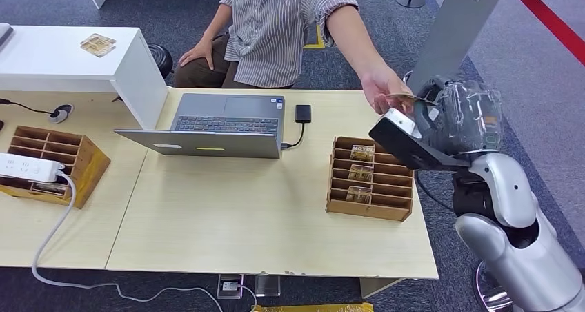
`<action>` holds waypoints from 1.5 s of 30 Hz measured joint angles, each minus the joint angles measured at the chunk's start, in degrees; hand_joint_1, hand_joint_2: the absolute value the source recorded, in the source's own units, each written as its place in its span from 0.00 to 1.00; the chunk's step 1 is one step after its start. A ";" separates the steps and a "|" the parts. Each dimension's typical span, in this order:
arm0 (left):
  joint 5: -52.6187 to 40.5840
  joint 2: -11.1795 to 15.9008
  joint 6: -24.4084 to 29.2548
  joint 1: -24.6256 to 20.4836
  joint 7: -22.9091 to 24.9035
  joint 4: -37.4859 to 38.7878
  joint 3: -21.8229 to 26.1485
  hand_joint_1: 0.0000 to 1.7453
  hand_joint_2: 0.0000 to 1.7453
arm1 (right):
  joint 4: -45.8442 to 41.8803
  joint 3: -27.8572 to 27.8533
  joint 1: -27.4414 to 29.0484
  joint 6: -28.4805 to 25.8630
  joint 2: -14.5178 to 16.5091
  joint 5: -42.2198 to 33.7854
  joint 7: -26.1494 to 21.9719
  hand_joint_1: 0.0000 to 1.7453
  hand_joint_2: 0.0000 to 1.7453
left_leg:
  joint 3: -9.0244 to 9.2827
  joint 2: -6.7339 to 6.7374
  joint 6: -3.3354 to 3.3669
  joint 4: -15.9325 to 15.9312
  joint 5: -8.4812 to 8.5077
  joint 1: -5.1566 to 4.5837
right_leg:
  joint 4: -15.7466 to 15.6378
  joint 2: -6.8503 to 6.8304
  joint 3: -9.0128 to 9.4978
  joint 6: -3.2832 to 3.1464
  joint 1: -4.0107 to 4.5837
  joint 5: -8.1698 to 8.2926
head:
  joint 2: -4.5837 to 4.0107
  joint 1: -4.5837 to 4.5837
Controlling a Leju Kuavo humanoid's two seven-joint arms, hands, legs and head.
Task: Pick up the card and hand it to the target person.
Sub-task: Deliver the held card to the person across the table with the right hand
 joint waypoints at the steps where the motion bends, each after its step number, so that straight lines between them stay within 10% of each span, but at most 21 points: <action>1: -0.27 -0.11 -0.07 -0.07 -0.11 0.00 -0.01 0.00 1.00 | 0.26 -0.01 0.41 -5.78 0.67 2.18 -3.21 0.96 1.00 | 0.00 0.00 0.00 0.00 0.00 0.00 | 0.00 0.00 0.00 0.00 0.00 0.00 | 0.00 -0.02; 8: -0.96 -0.98 -0.31 -1.48 -0.01 0.00 -0.02 0.00 1.00 | 7.80 0.66 2.27 -23.77 5.77 6.41 -11.89 0.96 1.00 | -0.02 0.00 0.00 -0.02 0.00 0.01 | 0.01 0.00 0.02 0.00 0.01 0.00 | 0.00 -0.07; 26: 0.08 -1.04 -0.27 -1.22 -0.54 0.00 -0.02 0.00 1.00 | 19.97 3.18 2.74 -23.84 12.12 4.11 -12.78 0.96 1.00 | -0.05 -0.02 0.00 -0.01 0.00 0.01 | 0.01 -0.01 -0.01 0.00 0.01 0.00 | 0.00 -0.05; 30: -0.34 -1.04 -0.77 -1.16 -1.17 0.00 -0.02 0.00 1.00 | 21.02 3.55 2.53 -23.51 12.59 3.77 -12.68 0.00 1.00 | -0.05 -0.02 0.00 -0.01 0.00 0.01 | 0.01 -0.01 -0.01 0.00 0.00 0.00 | 0.00 -0.05; 43: -0.34 -1.04 -1.04 -0.83 -2.25 0.00 -0.02 0.00 1.00 | 22.68 4.30 2.42 -23.47 12.88 3.13 -12.34 0.00 1.00 | -0.04 -0.01 0.00 -0.01 0.00 0.01 | 0.01 -0.01 -0.01 0.00 0.01 0.00 | 0.00 -0.07; 45: -0.32 -1.04 -1.04 -0.82 -2.25 0.00 -0.02 0.00 0.50 | 22.80 4.31 2.42 -23.47 12.91 3.12 -12.34 0.00 1.00 | -0.04 -0.01 0.00 -0.01 0.00 0.01 | 0.01 -0.01 -0.01 0.00 0.00 0.00 | 0.00 -0.05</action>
